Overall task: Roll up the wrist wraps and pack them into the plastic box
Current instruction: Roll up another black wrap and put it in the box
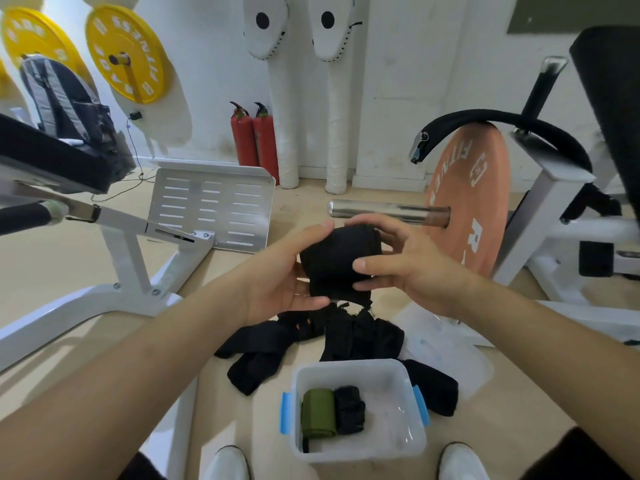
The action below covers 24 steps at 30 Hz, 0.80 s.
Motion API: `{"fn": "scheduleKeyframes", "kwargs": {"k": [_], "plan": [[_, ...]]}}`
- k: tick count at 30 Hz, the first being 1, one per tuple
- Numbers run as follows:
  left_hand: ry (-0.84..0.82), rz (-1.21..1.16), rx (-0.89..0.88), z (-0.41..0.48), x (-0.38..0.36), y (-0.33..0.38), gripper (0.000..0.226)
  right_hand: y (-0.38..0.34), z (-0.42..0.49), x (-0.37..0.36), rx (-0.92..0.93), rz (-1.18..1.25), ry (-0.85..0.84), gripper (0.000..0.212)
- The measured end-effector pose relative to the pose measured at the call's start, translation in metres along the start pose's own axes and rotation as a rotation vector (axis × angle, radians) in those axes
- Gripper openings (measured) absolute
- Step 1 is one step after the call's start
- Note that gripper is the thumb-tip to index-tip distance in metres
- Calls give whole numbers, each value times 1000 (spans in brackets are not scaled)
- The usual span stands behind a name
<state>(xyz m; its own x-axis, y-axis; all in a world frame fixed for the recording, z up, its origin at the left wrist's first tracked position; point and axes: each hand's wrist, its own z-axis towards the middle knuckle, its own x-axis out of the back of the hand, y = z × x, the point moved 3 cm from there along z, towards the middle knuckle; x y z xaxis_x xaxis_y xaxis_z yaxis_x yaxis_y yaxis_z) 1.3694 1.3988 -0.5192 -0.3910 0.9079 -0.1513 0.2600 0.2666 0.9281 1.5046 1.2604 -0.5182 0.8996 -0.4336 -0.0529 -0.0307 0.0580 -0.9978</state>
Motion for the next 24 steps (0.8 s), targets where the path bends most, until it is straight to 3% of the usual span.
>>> {"fn": "scheduleKeyframes", "kwargs": {"k": [3,6,11,15,20,24], "plan": [[10,32,-75,1,1,0,44,-2,-2,-1,77,-214,-47,64],[37,110,-205,2,2,-1,57,-1,-3,1,-4,-223,-98,71],[-14,339,-417,4,1,-3,75,2,-1,8,-104,-154,-32,58],[-81,640,-604,6,0,-5,80,7,-1,11,-142,-328,-144,48],[-145,783,-595,4,-12,-29,85,17,-14,7,-243,-467,-237,39],[87,784,-443,1,-15,-58,86,43,-28,8,-295,-386,-179,48]]}}
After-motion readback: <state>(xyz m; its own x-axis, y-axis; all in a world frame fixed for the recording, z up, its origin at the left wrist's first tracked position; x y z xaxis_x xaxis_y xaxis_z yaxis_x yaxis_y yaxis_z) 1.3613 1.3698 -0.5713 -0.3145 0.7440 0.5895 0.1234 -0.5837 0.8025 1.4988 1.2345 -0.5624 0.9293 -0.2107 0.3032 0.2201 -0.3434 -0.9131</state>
